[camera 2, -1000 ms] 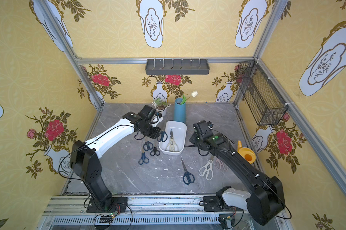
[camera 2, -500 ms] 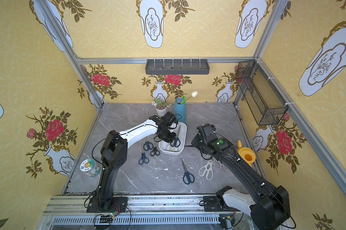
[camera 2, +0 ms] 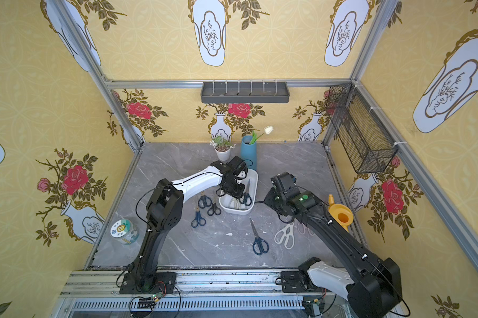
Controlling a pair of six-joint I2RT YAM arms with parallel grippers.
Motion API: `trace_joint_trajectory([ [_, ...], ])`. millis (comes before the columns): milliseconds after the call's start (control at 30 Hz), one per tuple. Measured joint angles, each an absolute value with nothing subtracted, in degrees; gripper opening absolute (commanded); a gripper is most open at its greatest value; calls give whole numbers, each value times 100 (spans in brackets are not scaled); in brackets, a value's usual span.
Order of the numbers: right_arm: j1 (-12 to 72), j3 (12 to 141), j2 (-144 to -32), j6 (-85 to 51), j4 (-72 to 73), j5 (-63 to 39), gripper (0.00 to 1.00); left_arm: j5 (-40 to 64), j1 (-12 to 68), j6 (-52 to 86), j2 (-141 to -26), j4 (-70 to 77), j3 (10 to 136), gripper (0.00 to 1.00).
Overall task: Put the scissors into the storage box
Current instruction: Place the scissors in the storage box.
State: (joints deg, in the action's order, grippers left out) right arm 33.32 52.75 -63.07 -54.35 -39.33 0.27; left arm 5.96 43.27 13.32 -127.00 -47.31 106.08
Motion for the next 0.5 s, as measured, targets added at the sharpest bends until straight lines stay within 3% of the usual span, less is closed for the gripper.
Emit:
trace_joint_trajectory([
  [233,3326,5092,-6106,-5516,-3931,34,47,659,4372,1179,-11292,-4635,10119,47],
  [500,3323,4995,-6108,-5551,-3706,51,47,727,3968,753,-9013,-4587,7760,45],
])
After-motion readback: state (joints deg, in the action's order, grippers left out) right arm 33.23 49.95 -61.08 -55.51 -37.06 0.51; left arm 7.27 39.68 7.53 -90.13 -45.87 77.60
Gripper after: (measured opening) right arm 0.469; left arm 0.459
